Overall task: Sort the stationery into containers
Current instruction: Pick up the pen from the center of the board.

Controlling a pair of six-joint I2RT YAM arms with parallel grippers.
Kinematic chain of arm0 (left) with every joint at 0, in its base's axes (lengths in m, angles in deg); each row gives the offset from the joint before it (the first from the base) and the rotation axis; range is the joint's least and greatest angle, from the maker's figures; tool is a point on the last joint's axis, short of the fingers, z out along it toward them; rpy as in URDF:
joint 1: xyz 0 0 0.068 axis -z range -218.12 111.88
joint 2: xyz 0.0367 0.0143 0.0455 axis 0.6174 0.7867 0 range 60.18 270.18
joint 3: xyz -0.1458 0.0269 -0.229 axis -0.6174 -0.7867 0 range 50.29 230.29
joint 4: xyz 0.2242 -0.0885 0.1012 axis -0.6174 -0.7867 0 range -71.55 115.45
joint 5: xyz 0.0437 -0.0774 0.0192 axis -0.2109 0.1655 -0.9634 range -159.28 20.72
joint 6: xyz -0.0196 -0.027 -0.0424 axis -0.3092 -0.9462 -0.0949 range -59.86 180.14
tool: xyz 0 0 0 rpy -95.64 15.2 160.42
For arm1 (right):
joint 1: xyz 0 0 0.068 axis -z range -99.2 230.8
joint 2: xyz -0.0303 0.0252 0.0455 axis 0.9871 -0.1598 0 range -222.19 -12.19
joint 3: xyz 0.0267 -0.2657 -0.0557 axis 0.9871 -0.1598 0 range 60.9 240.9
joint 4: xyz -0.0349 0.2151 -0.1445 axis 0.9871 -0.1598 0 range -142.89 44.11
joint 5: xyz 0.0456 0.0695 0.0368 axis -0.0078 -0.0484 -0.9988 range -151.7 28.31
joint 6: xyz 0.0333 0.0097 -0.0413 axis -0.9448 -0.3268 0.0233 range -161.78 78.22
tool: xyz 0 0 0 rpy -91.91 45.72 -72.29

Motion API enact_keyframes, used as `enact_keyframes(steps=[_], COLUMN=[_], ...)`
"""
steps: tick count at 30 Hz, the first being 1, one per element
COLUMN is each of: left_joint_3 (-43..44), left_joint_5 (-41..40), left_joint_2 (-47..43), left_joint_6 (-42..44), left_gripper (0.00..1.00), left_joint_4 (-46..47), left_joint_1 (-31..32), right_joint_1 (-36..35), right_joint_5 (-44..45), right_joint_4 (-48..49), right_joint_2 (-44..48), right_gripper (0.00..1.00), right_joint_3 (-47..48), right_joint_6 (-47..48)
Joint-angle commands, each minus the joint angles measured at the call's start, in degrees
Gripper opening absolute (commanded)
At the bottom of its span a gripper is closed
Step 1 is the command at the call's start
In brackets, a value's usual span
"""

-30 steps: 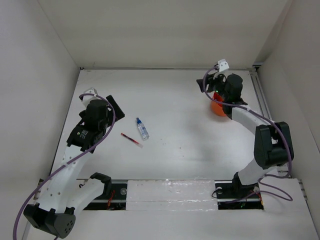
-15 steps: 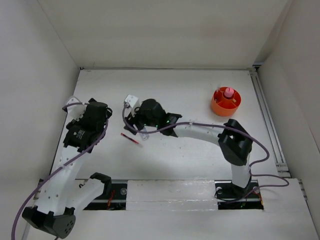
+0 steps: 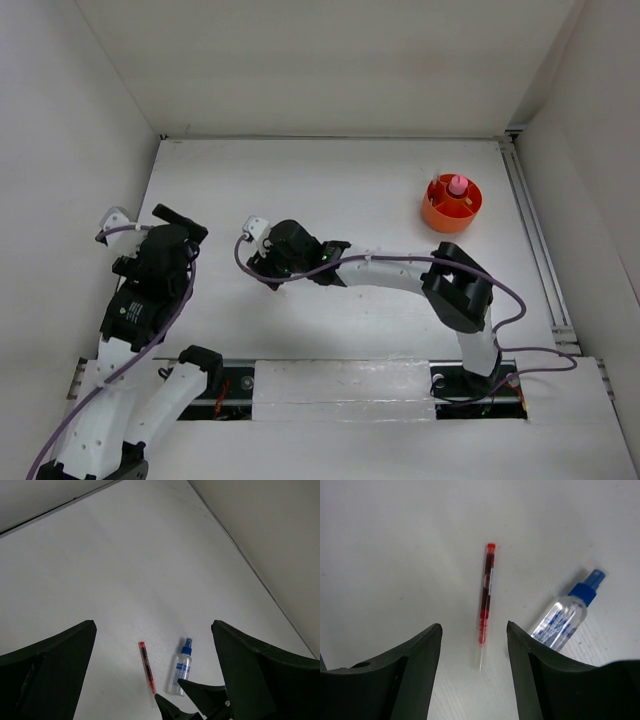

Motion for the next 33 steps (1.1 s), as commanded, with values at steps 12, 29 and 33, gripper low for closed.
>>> enact_keyframes(steps=[12, 29, 33], left_joint_3=[-1.4, -1.9, -1.9], left_joint_5=[9.7, 10.8, 10.8], left_joint_2=[6.7, 6.2, 6.2], left_joint_6=[9.2, 10.3, 10.3], left_gripper=[1.0, 1.0, 1.0], left_joint_4=[7.9, 8.4, 8.4], left_joint_1=[-0.2, -0.2, -0.2], right_joint_1=[-3.1, -3.1, -3.1], right_joint_5=[4.1, 6.8, 6.8], right_joint_4=[0.8, 1.4, 1.4], right_joint_2=[5.9, -1.2, -2.4], right_gripper=[0.59, 0.58, 0.58], right_joint_3=[-9.7, -4.8, -3.5], right_joint_6=[-2.5, -2.0, -1.5])
